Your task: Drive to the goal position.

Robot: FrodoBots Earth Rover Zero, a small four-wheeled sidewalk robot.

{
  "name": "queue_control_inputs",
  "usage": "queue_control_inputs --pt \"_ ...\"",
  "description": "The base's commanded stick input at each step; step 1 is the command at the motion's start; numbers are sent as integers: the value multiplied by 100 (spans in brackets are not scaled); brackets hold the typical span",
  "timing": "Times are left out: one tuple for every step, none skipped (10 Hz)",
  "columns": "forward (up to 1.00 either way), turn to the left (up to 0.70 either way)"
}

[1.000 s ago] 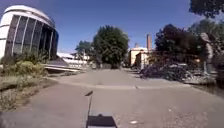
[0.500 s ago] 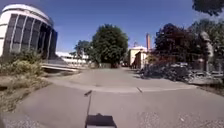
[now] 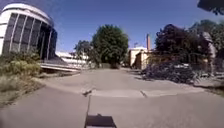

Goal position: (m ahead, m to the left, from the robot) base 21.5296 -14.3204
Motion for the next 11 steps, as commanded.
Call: queue_control_inputs --pt "70 0" --pt "70 0" --pt "70 0" --pt "70 0" --pt "70 0" --pt "70 -4" --pt "70 -7" --pt "70 -13" --pt "70 -13" --pt "70 -13" --pt "70 -13"
